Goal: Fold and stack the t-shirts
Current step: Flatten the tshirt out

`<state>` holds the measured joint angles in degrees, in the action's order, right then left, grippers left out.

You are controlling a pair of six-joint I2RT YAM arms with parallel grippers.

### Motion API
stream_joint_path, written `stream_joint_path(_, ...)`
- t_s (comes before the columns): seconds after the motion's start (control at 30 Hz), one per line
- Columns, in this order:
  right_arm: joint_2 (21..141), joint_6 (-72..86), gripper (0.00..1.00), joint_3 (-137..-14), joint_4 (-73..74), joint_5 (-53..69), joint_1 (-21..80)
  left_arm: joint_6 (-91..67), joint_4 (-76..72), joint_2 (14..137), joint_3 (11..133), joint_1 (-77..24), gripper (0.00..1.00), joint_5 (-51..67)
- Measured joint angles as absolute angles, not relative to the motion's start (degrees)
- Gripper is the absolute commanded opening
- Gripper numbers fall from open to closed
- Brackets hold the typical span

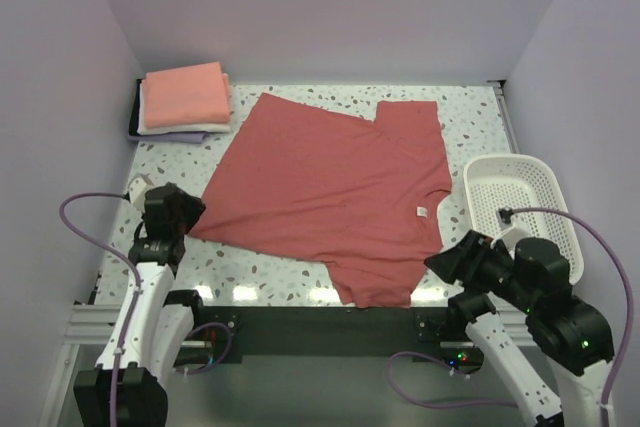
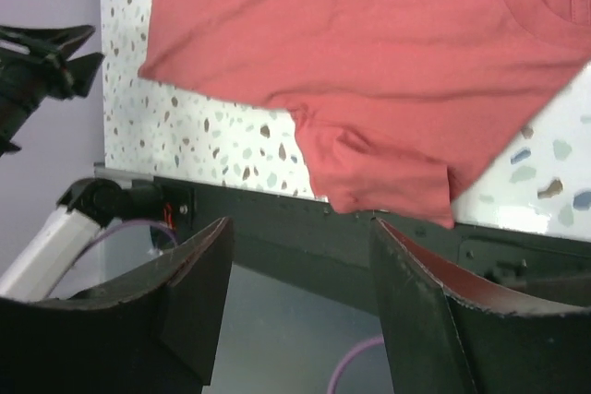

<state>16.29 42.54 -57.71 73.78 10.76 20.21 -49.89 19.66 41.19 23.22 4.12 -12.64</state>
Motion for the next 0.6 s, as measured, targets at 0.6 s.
stream_joint_path(0.6,61.0,42.8,0.66,-51.3,26.6,-2.3,18.6,-33.6,8.9,104.0,79.7,-11.9,0.59,-8.2)
